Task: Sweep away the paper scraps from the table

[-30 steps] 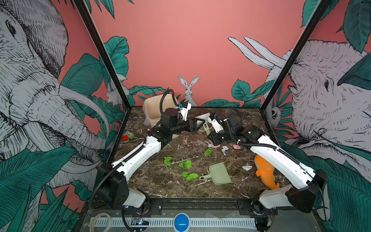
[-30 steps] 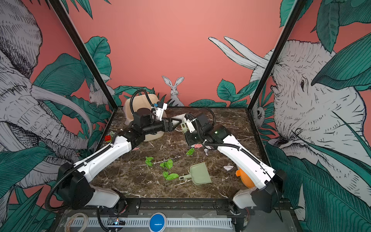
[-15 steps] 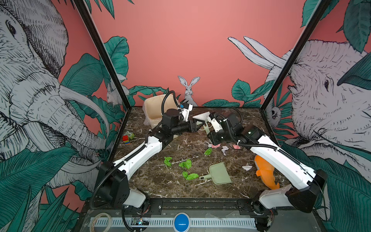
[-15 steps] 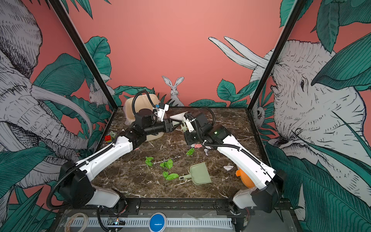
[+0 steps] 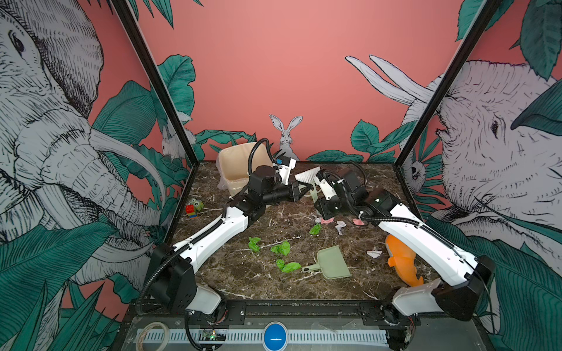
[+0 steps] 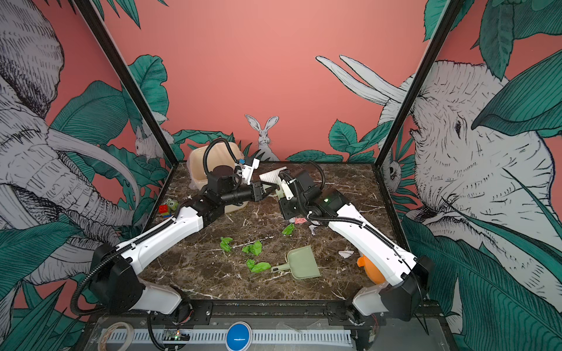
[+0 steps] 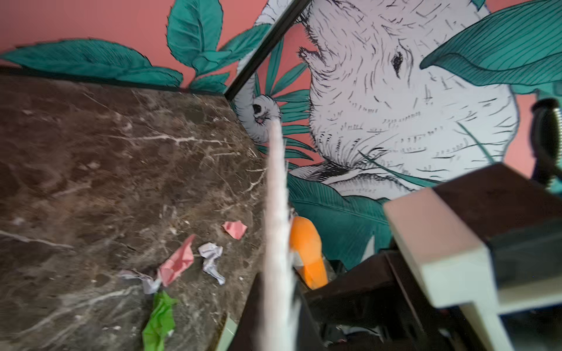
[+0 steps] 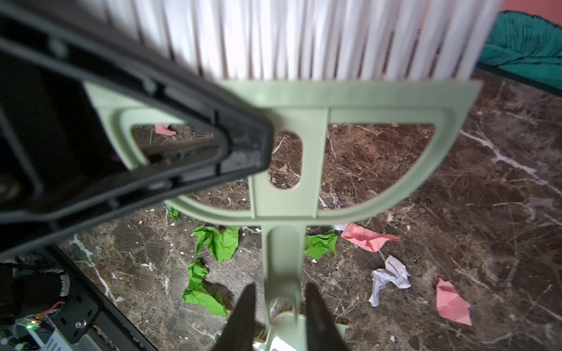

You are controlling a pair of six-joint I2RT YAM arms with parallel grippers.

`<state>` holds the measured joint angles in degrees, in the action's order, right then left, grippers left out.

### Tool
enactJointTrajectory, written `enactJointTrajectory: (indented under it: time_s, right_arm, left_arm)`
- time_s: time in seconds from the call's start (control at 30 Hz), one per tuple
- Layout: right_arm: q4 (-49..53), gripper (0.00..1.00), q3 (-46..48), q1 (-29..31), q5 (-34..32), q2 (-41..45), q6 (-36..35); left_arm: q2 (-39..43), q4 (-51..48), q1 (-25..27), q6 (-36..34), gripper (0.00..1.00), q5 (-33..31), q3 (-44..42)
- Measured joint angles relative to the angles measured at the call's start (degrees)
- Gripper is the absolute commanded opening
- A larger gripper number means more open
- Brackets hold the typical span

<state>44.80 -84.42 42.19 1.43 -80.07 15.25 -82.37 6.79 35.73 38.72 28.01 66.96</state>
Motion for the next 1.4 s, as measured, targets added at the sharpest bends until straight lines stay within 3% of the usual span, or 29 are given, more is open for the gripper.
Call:
enactJointTrajectory:
  time_s: [0.07, 0.17, 0.3, 0.53, 0.73, 0.9, 1.17, 1.4]
  right_arm:
    - [-1.4, 0.65, 0.7, -2.0, 3.3, 1.4, 0.9]
    - [-11.2, 0.70, 8.3, -10.5, 13.0, 7.5, 6.7]
    - [-31.7, 0.74, 23.3, -22.8, 25.6, 14.4, 22.2]
    - [-65.7, 0.76, 33.0, -25.4, 38.8, 9.2, 44.6]
    - [-90.9, 0.74, 33.7, -25.4, 42.6, 3.0, 58.2]
    - [-95.9, 0.73, 33.5, -25.5, 43.4, 2.4, 60.7]
    - [-100.0, 0.57, 33.5, -25.3, 43.6, 2.0, 62.7]
    - [-101.5, 0.55, 33.5, -24.5, 43.9, 0.4, 63.3]
  left_arm:
    - [0.7, 1.1, -0.2, 0.1, 0.00, -2.8, -1.3]
    - [3.9, 3.7, -0.3, 0.4, 0.00, -8.1, -5.5]
    - [6.9, 11.1, -0.3, 2.6, 0.00, -13.6, -9.3]
    - [4.1, 23.1, 1.6, 8.0, 0.00, -17.7, -8.0]
    - [-1.6, 30.3, 2.9, 11.4, 0.00, -18.7, -4.0]
    - [-3.9, 34.2, 3.3, 13.4, 0.00, -18.9, -2.5]
    - [-4.0, 37.3, 3.5, 14.4, 0.00, -19.6, -2.0]
    - [-4.0, 37.8, 3.5, 14.4, 0.00, -20.0, -0.6]
